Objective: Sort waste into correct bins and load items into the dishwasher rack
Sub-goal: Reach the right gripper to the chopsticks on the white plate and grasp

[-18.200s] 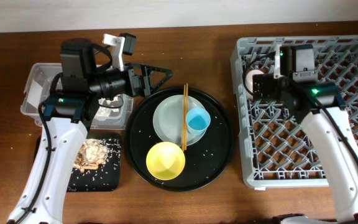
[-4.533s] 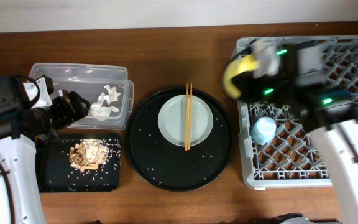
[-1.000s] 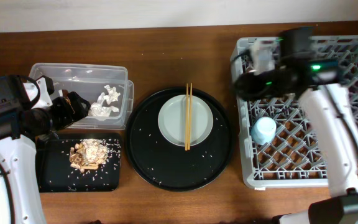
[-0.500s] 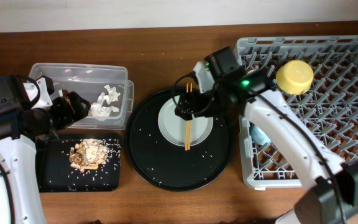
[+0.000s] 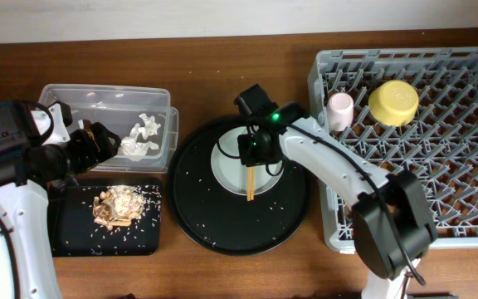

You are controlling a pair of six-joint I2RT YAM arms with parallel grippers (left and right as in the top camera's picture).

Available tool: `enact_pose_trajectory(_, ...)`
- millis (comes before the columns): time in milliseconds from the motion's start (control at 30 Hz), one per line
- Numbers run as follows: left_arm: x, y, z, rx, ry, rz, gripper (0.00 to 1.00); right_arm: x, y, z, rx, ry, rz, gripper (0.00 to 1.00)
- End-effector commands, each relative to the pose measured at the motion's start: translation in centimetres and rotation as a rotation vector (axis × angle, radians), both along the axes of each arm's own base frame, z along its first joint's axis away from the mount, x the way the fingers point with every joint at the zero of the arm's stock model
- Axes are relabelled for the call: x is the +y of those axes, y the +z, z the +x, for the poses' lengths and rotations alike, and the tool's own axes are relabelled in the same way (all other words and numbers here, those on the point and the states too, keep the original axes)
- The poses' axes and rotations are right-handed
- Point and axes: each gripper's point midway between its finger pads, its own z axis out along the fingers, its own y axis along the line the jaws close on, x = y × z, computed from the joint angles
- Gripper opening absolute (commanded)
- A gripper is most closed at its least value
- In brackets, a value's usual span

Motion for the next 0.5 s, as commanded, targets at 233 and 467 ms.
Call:
enact_pose_trajectory(233, 0.2, 0.3, -0.3, -0.012, 0.002, 0.014, 1.00, -0.6, -2.7, 0.7, 0.003, -0.065, -0.065, 0.18)
enact_pose_trajectory(467, 0.2, 0.3, -0.3, -0.012, 0.003, 0.014, 1.00, -0.7, -2.9, 1.1, -0.007, -0.104, -0.068, 0.17)
